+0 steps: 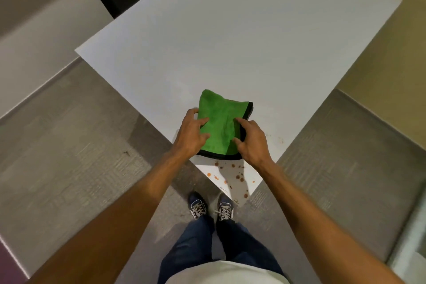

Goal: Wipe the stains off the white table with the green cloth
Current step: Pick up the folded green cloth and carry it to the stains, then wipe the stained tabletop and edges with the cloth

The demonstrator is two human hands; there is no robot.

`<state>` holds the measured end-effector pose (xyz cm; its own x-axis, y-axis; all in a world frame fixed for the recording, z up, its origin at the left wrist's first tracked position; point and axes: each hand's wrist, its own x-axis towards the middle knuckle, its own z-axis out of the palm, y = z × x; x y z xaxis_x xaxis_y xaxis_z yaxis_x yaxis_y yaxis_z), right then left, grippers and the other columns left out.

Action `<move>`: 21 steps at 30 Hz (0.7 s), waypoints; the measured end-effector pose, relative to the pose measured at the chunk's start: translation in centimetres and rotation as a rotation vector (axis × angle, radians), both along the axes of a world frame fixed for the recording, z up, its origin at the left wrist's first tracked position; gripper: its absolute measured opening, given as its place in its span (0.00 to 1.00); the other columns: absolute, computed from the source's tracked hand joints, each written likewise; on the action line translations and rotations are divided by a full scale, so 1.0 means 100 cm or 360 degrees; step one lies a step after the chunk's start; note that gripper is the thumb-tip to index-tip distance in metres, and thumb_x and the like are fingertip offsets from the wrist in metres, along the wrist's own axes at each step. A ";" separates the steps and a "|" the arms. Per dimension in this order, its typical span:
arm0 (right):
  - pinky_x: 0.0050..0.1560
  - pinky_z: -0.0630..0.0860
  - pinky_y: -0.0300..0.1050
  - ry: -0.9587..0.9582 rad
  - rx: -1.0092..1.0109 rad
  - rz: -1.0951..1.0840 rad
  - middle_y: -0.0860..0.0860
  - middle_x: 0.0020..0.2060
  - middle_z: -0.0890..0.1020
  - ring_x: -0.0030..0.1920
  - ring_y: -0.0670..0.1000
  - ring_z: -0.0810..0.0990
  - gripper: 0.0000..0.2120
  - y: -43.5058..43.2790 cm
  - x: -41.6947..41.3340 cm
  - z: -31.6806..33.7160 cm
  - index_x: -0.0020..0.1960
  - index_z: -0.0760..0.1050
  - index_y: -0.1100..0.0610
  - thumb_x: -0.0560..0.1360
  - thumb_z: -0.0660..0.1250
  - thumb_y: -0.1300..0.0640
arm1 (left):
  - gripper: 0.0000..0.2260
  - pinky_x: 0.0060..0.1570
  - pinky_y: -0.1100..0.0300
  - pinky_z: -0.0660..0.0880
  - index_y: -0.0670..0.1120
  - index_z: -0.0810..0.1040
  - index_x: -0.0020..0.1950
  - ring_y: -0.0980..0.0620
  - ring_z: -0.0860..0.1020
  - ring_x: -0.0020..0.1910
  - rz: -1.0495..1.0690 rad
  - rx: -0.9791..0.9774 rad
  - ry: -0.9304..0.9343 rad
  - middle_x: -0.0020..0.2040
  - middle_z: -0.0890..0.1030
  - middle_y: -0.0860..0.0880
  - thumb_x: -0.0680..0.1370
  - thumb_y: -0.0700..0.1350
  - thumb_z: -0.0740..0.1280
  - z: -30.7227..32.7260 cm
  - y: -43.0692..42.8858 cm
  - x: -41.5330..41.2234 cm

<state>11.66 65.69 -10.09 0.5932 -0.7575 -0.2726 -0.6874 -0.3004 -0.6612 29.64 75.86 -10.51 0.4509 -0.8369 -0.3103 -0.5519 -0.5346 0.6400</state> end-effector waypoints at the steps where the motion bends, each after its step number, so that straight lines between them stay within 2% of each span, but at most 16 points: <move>1: 0.55 0.71 0.44 -0.0001 0.0017 -0.0004 0.58 0.58 0.78 0.57 0.57 0.77 0.32 0.002 0.002 -0.001 0.75 0.68 0.58 0.72 0.72 0.62 | 0.26 0.64 0.65 0.70 0.38 0.72 0.74 0.47 0.72 0.71 -0.0051 0.0000 -0.0033 0.76 0.64 0.46 0.77 0.38 0.73 -0.001 -0.001 0.003; 4: 0.53 0.69 0.43 -0.0042 0.0001 0.0014 0.59 0.58 0.78 0.57 0.59 0.77 0.30 0.007 0.009 -0.006 0.74 0.69 0.59 0.73 0.69 0.64 | 0.25 0.67 0.54 0.75 0.36 0.73 0.73 0.43 0.71 0.73 -0.0158 -0.0040 -0.0076 0.76 0.63 0.45 0.76 0.34 0.71 -0.005 -0.002 0.013; 5: 0.53 0.68 0.43 -0.0059 -0.0018 0.0007 0.59 0.58 0.78 0.57 0.59 0.77 0.29 0.007 0.013 -0.007 0.74 0.69 0.59 0.73 0.68 0.65 | 0.24 0.67 0.53 0.75 0.36 0.74 0.73 0.42 0.71 0.73 -0.0179 -0.0060 -0.0093 0.76 0.64 0.44 0.76 0.33 0.70 -0.007 -0.002 0.018; 8: 0.56 0.68 0.44 -0.0060 0.0000 -0.0042 0.60 0.59 0.77 0.59 0.60 0.76 0.31 0.010 0.022 -0.010 0.73 0.70 0.60 0.71 0.65 0.70 | 0.25 0.65 0.60 0.70 0.38 0.75 0.73 0.42 0.71 0.71 -0.0210 -0.0067 -0.0151 0.76 0.64 0.42 0.75 0.31 0.69 -0.014 0.003 0.030; 11: 0.54 0.69 0.44 -0.0022 0.0009 -0.0077 0.60 0.57 0.77 0.57 0.60 0.76 0.34 0.009 0.034 -0.014 0.72 0.71 0.59 0.67 0.63 0.72 | 0.26 0.64 0.65 0.68 0.39 0.73 0.74 0.50 0.73 0.63 -0.0274 -0.0097 -0.0158 0.75 0.64 0.43 0.76 0.33 0.71 -0.023 0.008 0.044; 13: 0.51 0.69 0.44 0.0023 0.0014 -0.0129 0.59 0.55 0.77 0.55 0.60 0.76 0.33 0.010 0.046 -0.017 0.71 0.72 0.58 0.67 0.62 0.73 | 0.26 0.65 0.64 0.70 0.39 0.72 0.75 0.53 0.73 0.59 -0.0326 -0.0073 -0.0108 0.75 0.63 0.43 0.77 0.34 0.71 -0.030 0.007 0.057; 15: 0.51 0.68 0.44 0.0070 0.0048 -0.0219 0.59 0.55 0.76 0.55 0.59 0.76 0.32 0.014 0.056 -0.022 0.71 0.73 0.58 0.68 0.62 0.73 | 0.25 0.65 0.62 0.71 0.39 0.72 0.75 0.48 0.75 0.61 -0.0387 -0.0021 -0.0040 0.75 0.63 0.43 0.78 0.34 0.71 -0.039 0.004 0.073; 17: 0.51 0.68 0.43 0.0111 0.0074 -0.0339 0.59 0.55 0.76 0.55 0.59 0.76 0.31 0.024 0.066 -0.027 0.71 0.73 0.58 0.68 0.63 0.72 | 0.25 0.65 0.65 0.69 0.40 0.73 0.74 0.43 0.76 0.66 -0.0472 0.0007 0.0011 0.74 0.63 0.42 0.77 0.34 0.71 -0.047 -0.001 0.089; 19: 0.50 0.68 0.43 0.0130 0.0087 -0.0474 0.59 0.53 0.77 0.54 0.59 0.76 0.30 0.037 0.076 -0.033 0.70 0.74 0.59 0.69 0.64 0.70 | 0.25 0.60 0.76 0.68 0.41 0.74 0.74 0.42 0.75 0.68 -0.0536 0.0018 0.0074 0.73 0.64 0.43 0.77 0.32 0.71 -0.057 -0.003 0.102; 20: 0.49 0.68 0.43 0.0132 0.0087 -0.0546 0.59 0.52 0.76 0.53 0.59 0.76 0.29 0.046 0.079 -0.037 0.70 0.74 0.59 0.68 0.65 0.69 | 0.25 0.54 0.82 0.68 0.41 0.74 0.73 0.42 0.74 0.69 -0.0566 0.0032 0.0116 0.72 0.64 0.43 0.77 0.31 0.70 -0.061 -0.001 0.106; 21: 0.47 0.67 0.42 0.0127 0.0077 -0.0622 0.57 0.51 0.75 0.52 0.58 0.76 0.29 0.054 0.082 -0.040 0.69 0.75 0.59 0.68 0.65 0.68 | 0.25 0.51 0.83 0.68 0.41 0.74 0.73 0.42 0.74 0.69 -0.0604 0.0049 0.0148 0.72 0.64 0.43 0.77 0.31 0.70 -0.063 0.000 0.109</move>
